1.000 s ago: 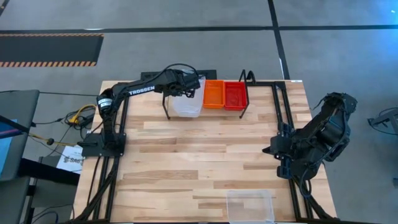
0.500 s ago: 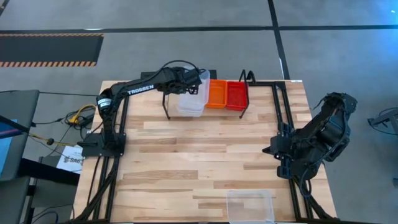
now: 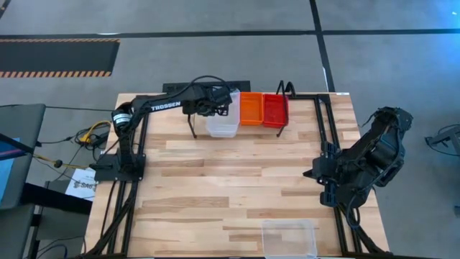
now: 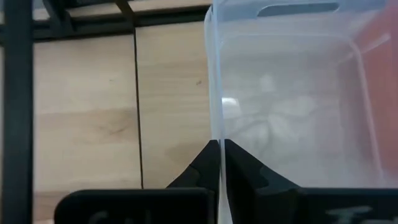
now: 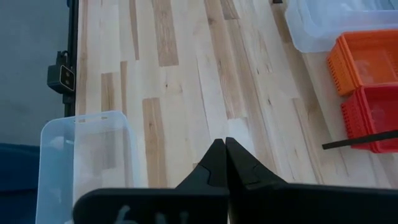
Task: Stack baskets on shelf by color
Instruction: Stack the left transparent bin on top of the transparent bin on the shelf, then adjust the stacked red bins on the shelf
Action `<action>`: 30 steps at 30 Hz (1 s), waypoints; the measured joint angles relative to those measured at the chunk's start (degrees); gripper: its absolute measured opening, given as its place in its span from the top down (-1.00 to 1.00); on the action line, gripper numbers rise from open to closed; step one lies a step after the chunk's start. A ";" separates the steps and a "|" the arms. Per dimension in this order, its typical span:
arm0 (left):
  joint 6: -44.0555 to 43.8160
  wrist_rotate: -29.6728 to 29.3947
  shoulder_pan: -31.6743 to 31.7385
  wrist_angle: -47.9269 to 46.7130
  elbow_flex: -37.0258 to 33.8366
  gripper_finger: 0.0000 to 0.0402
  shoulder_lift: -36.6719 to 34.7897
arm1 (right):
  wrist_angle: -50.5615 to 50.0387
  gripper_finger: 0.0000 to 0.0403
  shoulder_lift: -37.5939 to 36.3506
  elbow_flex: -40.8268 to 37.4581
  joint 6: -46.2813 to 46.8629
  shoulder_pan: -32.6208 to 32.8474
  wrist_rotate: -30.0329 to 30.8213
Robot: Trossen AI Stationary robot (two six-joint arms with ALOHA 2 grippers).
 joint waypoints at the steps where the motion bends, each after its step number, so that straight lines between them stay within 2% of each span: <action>1: -0.01 0.02 -0.02 0.68 -0.82 1.00 -0.03 | 0.00 0.99 0.00 0.00 0.00 0.00 0.00; 4: -0.42 -0.33 -0.09 2.51 -3.42 1.00 0.07 | 0.00 0.99 -0.01 0.00 -0.12 0.01 0.00; 9: -0.87 -1.75 -0.09 0.96 -3.64 0.95 0.00 | 0.00 0.99 -0.02 0.00 -0.16 0.01 0.00; 13: 2.91 -1.48 -0.07 0.10 -1.79 0.79 -0.05 | 0.00 0.99 -0.01 0.00 -0.17 0.01 0.01; 18: 5.88 -1.46 -0.10 0.13 0.34 0.49 -0.09 | 0.05 0.99 -0.01 0.00 -0.15 0.01 0.00; 24: 9.77 1.57 -0.09 -2.64 3.53 0.19 -0.11 | 0.46 0.99 -0.01 0.00 -0.17 0.00 0.16; 30: 14.81 10.16 -0.12 -4.82 8.37 0.11 -0.13 | 0.43 0.99 -0.02 0.00 -1.06 -0.29 2.00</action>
